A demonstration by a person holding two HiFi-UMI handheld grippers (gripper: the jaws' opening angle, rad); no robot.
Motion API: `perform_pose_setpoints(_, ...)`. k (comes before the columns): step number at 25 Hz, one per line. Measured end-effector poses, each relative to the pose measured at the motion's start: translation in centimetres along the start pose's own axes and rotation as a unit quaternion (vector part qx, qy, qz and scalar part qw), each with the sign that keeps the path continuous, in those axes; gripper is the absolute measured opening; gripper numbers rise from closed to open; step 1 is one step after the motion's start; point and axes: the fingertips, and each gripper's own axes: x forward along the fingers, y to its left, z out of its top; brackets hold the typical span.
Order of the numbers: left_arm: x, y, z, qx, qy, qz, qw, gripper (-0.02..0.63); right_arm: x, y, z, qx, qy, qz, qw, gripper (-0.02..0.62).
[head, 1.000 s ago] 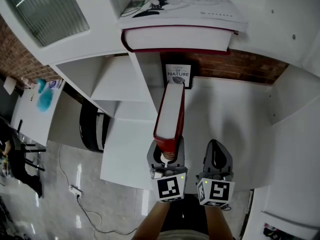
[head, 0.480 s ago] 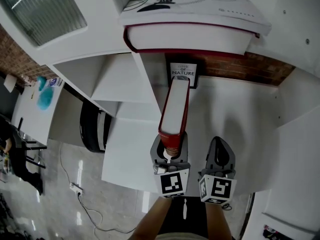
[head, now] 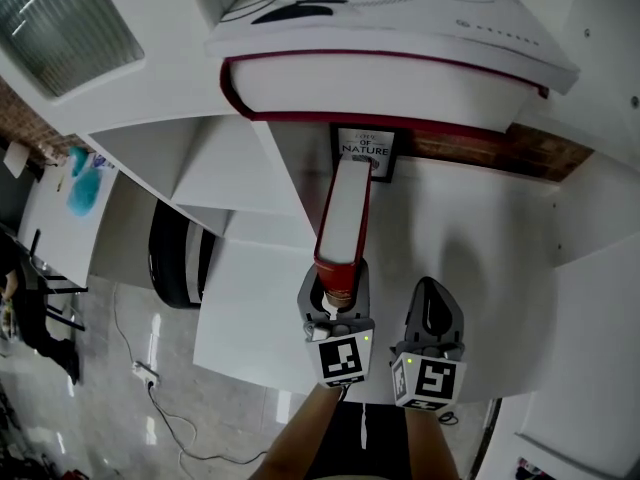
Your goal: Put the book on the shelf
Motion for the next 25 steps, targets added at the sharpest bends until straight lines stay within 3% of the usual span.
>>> perform_pose_setpoints(3,1.0,0.1,-0.1,0.008,-0.013,0.005,0.9999,0.244,0.7,-0.1,-0.2,-0.003,0.001,0.006,1.000,0.015)
perform_pose_setpoints(12,3.2,1.1,-1.2,0.025,-0.003,0.020,0.9995,0.244,2.0,0.0,-1.0,-0.003,0.009,0.013,1.000,0.015)
perform_pose_setpoints(25,4.5,1.8,-3.4,0.019,0.016,0.048,0.9985,0.244,2.7,0.3,-1.6,-0.007,0.015,0.028,0.999,0.015)
